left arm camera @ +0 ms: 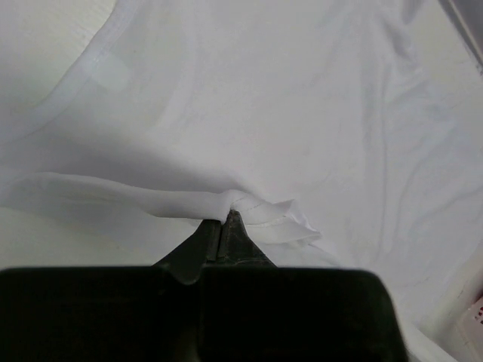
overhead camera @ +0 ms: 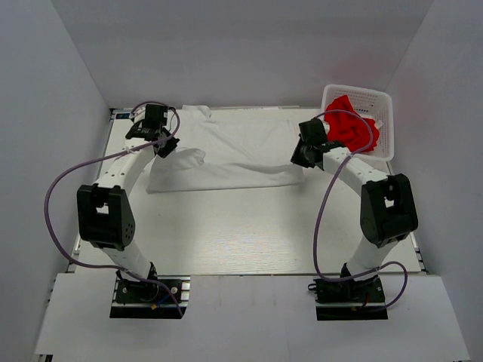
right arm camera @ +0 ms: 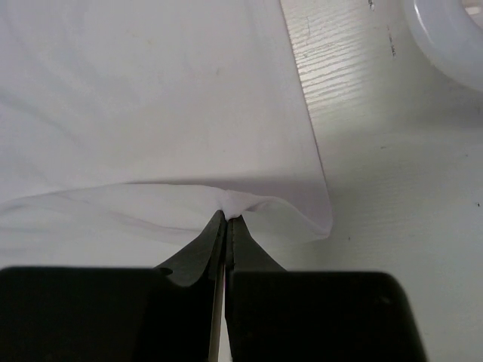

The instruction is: Fold and stack the t-shirts

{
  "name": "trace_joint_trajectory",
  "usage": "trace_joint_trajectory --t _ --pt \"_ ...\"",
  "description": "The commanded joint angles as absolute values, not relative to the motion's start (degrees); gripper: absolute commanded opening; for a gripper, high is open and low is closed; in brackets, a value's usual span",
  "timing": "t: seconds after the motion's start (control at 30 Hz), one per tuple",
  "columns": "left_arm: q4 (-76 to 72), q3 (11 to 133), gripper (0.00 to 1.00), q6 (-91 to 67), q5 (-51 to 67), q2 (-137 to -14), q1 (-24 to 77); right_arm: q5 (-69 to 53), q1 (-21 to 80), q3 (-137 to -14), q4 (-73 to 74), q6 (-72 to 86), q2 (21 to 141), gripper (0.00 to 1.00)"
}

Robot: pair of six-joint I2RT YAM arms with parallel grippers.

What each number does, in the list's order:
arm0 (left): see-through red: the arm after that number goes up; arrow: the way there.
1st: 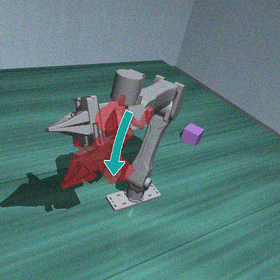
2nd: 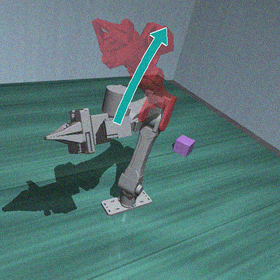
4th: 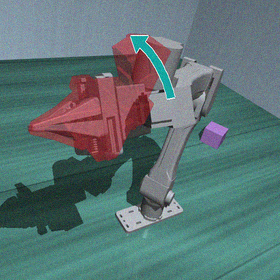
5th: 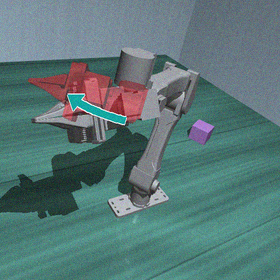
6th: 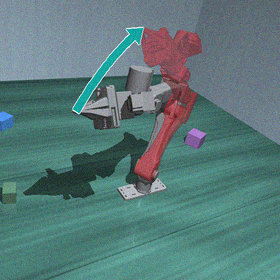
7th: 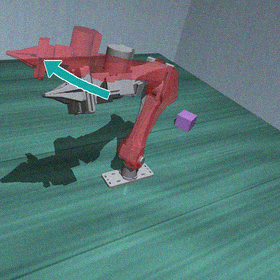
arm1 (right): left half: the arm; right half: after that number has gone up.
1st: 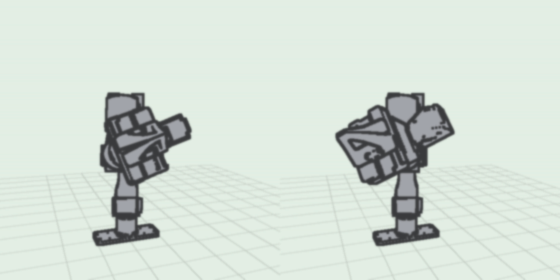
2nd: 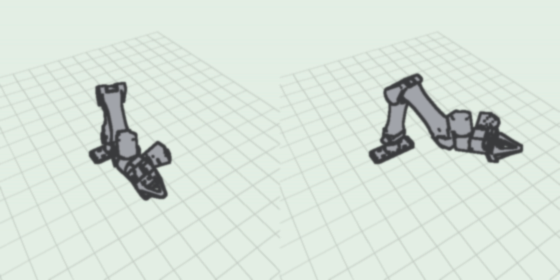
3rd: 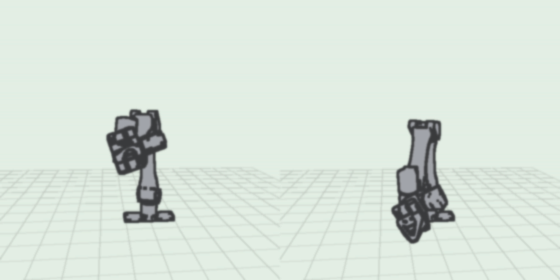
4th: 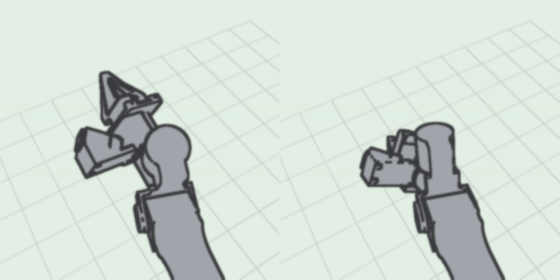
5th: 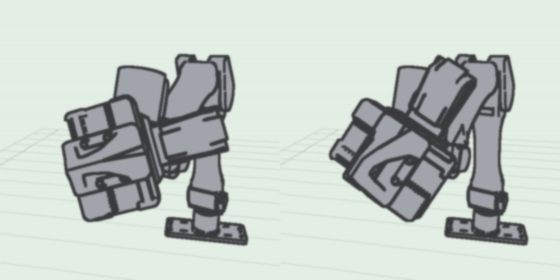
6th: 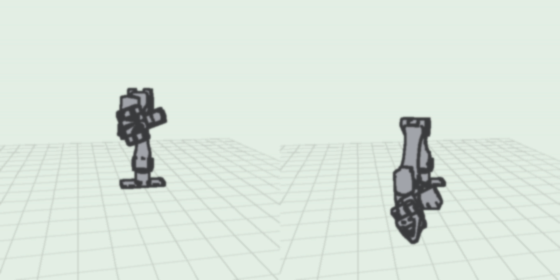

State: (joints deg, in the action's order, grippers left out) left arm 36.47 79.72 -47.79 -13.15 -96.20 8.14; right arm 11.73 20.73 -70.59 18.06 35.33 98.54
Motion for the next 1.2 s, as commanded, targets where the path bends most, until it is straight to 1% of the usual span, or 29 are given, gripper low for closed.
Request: trace_joint_trajectory --t 0.0,0.1,0.27,0.3,0.33,0.37,0.4,0.43,0.47,0.5,0.57,0.6,0.67,0.7,0.77,0.9,1.03,1.1,1.17 --pt "32.2 83.5 0.00 -45.2 -14.8 -98.9 8.0 12.2 20.0 -74.0 18.2 34.9 99.4 0.00" --pt "35.1 89.5 0.00 -45.2 -17.0 -103.3 8.0 12.1 19.8 -75.1 17.8 35.1 100.7 0.00" --pt "33.7 94.5 0.00 -41.0 -15.0 -109.9 8.0 13.4 19.2 -77.9 17.7 34.5 103.9 0.01" --pt "33.7 96.1 0.08 -41.0 -15.0 -111.0 8.0 14.3 19.4 -78.4 17.7 34.3 104.8 0.03" --pt "33.7 96.9 0.13 -41.0 -15.8 -112.2 8.0 14.2 19.2 -79.9 17.8 34.2 105.3 0.09" --pt "34.2 98.0 0.24 -41.0 -15.8 -114.7 8.0 13.5 19.2 -80.5 17.8 33.1 105.6 0.18" --pt "35.9 100.8 0.55 -41.0 -17.3 -116.0 8.0 14.0 19.6 -81.0 17.9 33.1 105.8 0.38" --pt "37.3 102.6 0.95 -41.0 -17.8 -117.3 7.5 14.8 19.8 -81.7 18.0 33.3 105.7 0.46" --pt "38.6 106.4 1.00 -41.0 -18.6 -119.6 7.5 14.8 19.8 -81.7 17.9 33.5 105.6 0.50" --pt "40.9 108.1 1.00 -41.0 -18.6 -120.4 7.5 14.3 19.6 -81.7 17.8 33.7 105.2 0.53" --pt "41.5 110.1 1.00 -41.0 -19.2 -120.9 7.5 14.7 19.7 -81.3 17.0 32.2 104.3 0.65" --pt "41.5 110.7 1.00 -41.0 -19.2 -120.3 7.5 14.8 19.9 -81.2 16.9 31.7 104.0 0.67" --pt "40.8 108.2 1.00 -40.2 -18.0 -118.7 7.5 13.6 20.5 -80.3 16.4 29.1 103.1 0.84" --pt "40.8 106.8 1.00 -40.2 -18.0 -117.7 7.5 12.1 21.2 -79.8 15.9 28.6 102.9 0.89" --pt "38.7 100.9 1.00 -40.2 -16.7 -114.2 7.5 10.9 22.1 -76.8 14.7 26.5 102.2 0.90" --pt "34.6 87.5 1.00 -40.7 -15.9 -108.9 7.5 6.4 23.6 -75.5 11.7 23.4 103.6 0.90" --pt "33.2 80.4 1.00 -41.7 -16.4 -107.0 7.5 5.4 24.3 -78.7 13.2 23.3 109.8 0.90" --pt "31.8 77.8 1.00 -41.7 -16.4 -107.0 7.5 5.2 24.5 -78.9 12.8 23.9 111.0 0.90" --pt "31.3 77.8 1.00 -41.7 -15.9 -108.2 7.5 4.2 24.6 -79.0 13.1 23.3 112.8 0.90"
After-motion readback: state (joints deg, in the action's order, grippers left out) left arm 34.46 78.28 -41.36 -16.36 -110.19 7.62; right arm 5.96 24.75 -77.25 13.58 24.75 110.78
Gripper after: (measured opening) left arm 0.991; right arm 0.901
